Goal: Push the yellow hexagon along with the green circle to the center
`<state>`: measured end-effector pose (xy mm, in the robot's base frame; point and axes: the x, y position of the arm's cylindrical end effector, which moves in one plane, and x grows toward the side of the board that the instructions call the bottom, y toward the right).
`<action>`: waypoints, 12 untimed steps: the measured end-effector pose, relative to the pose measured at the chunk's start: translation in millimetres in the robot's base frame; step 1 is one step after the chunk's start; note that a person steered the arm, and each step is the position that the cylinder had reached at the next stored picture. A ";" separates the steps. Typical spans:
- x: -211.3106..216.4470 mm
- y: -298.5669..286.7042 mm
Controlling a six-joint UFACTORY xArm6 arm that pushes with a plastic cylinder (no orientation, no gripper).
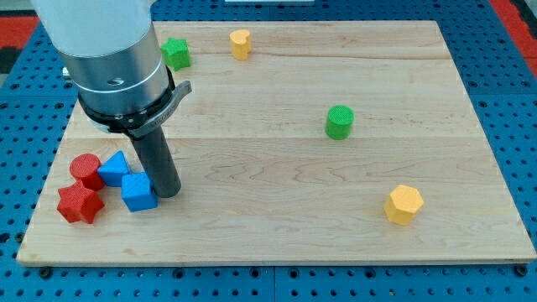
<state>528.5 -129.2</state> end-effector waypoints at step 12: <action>39.5 325.3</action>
<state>568.0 196.0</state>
